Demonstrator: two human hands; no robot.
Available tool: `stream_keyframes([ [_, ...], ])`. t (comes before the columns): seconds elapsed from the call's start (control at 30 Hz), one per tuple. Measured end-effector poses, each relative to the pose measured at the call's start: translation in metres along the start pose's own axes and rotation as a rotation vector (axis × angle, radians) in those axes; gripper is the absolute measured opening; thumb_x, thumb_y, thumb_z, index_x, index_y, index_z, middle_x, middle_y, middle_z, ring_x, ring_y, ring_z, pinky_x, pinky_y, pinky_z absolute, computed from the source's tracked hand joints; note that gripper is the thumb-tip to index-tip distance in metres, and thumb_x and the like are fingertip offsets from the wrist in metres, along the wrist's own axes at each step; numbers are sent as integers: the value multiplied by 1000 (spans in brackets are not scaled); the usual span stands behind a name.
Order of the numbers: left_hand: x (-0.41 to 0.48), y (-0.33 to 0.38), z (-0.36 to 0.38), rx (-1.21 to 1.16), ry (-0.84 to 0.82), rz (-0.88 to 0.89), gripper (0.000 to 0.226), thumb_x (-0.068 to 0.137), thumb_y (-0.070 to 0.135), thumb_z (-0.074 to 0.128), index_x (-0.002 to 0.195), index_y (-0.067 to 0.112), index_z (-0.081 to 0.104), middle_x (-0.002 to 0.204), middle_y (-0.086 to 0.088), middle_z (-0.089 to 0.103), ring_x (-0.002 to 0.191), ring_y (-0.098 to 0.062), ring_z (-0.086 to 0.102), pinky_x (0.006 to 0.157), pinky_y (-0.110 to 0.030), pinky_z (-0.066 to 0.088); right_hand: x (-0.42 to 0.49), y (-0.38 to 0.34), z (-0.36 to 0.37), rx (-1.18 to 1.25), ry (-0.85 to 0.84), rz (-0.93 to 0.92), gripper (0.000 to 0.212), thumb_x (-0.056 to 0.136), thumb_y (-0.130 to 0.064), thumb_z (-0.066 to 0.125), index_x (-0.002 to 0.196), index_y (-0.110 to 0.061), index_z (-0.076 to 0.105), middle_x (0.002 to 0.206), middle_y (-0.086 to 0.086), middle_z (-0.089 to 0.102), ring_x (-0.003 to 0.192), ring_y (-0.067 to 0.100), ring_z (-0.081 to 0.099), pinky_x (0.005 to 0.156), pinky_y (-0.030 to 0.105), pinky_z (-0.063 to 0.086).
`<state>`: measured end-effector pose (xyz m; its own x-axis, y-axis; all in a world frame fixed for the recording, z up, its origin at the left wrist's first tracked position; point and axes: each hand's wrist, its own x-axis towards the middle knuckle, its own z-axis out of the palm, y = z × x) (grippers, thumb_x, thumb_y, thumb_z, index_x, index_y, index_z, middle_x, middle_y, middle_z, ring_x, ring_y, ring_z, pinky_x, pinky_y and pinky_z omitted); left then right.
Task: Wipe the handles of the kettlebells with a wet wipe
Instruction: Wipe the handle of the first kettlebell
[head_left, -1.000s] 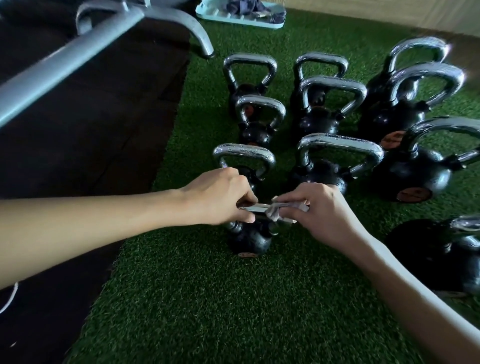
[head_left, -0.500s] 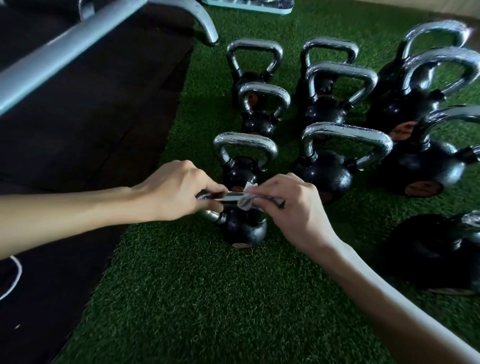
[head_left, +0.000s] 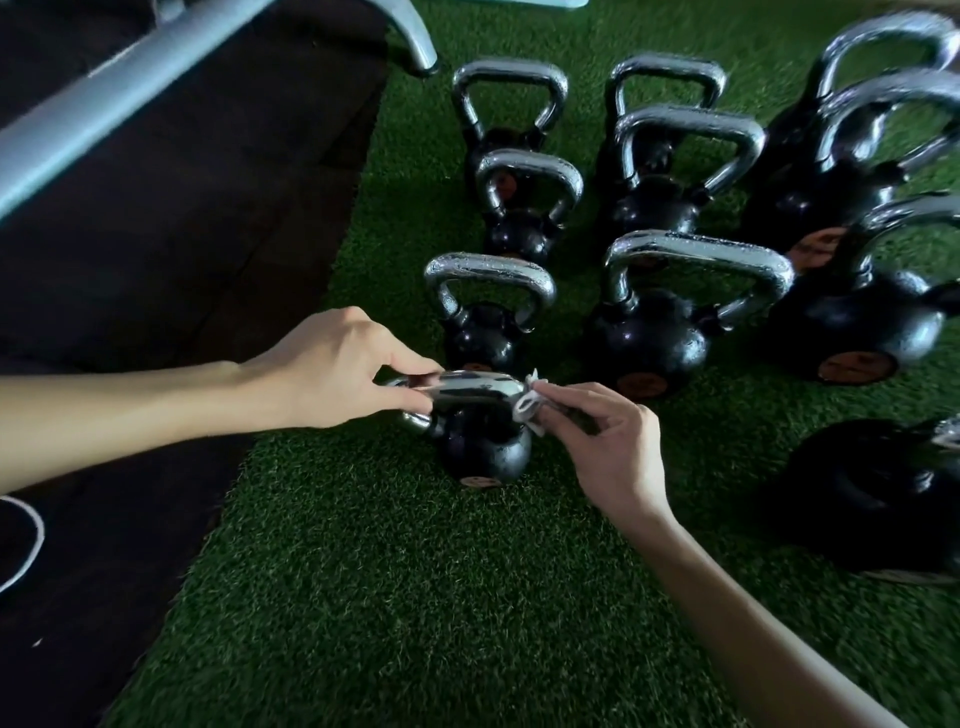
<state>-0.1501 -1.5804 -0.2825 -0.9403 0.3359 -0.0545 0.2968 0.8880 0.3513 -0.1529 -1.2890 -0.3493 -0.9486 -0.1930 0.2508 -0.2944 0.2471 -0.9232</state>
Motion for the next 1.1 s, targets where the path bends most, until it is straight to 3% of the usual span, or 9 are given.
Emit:
stream_keyframes([
  [0.2, -13, -4, 0, -77, 61, 5, 54, 76, 64, 64, 120, 34, 73, 104, 18, 74, 68, 15, 57, 57, -4, 39, -5, 7, 17, -27, 34, 17, 26, 85, -12, 80, 111, -18, 79, 103, -14, 75, 99, 4, 71, 84, 22, 58],
  [0.43, -18, -3, -1, -96, 74, -5, 43, 78, 39, 82, 118, 23, 76, 105, 18, 70, 80, 24, 56, 63, 0, 38, -5, 6, 18, -58, 19, 78, 28, 84, -16, 81, 107, -32, 79, 95, -17, 74, 90, 6, 67, 77, 19, 56],
  [0.57, -12, 7, 2, -129, 49, -27, 45, 80, 48, 80, 122, 32, 73, 103, 11, 77, 54, 3, 58, 56, -6, 41, 5, -6, 9, -39, 0, 27, 28, 84, -19, 81, 109, -32, 78, 100, -17, 76, 95, 8, 65, 78, 18, 54],
  [0.63, -4, 13, 1, -141, 43, -48, 46, 81, 51, 78, 123, 34, 70, 65, 11, 73, 38, -6, 37, 45, -11, 33, 6, -2, 3, -46, 16, 45, 28, 84, -19, 81, 109, -31, 78, 101, -15, 76, 93, 7, 65, 79, 18, 54],
  [0.7, 5, 21, -5, -117, 22, -52, 44, 82, 52, 77, 122, 35, 71, 40, 9, 45, 37, -11, 28, 43, -16, 27, 5, 3, -4, -63, 35, 72, 28, 82, -20, 82, 108, -32, 78, 98, -14, 75, 88, 7, 65, 78, 19, 55],
  [0.83, 11, 31, -12, -79, -47, -49, 43, 81, 55, 77, 120, 39, 72, 40, 8, 38, 40, -12, 27, 43, -19, 26, -3, 12, -21, -247, -25, 77, 28, 80, -28, 85, 105, -38, 78, 88, -16, 67, 82, 7, 64, 76, 35, 58],
  [0.97, 11, 47, -6, -154, -65, -80, 46, 79, 57, 76, 122, 40, 72, 36, 9, 37, 40, -12, 22, 42, -20, 20, 1, -10, -36, 9, 35, 103, 28, 83, -16, 83, 107, -29, 76, 95, -13, 77, 92, 6, 72, 80, 20, 55],
  [1.03, 19, 63, -7, -211, -88, -93, 45, 79, 55, 77, 121, 42, 71, 37, 13, 50, 38, -10, 24, 40, -18, 19, 7, -22, -41, 67, 35, 64, 26, 81, -14, 84, 104, -26, 77, 96, -13, 78, 95, 5, 72, 81, 18, 54],
  [1.1, 29, 76, -11, -299, -96, -121, 41, 81, 50, 78, 120, 41, 72, 66, 27, 70, 39, -4, 40, 43, -13, 29, 14, -28, -41, 20, 23, 49, 24, 79, -20, 86, 99, -32, 79, 94, -15, 76, 93, 9, 70, 80, 29, 56],
])
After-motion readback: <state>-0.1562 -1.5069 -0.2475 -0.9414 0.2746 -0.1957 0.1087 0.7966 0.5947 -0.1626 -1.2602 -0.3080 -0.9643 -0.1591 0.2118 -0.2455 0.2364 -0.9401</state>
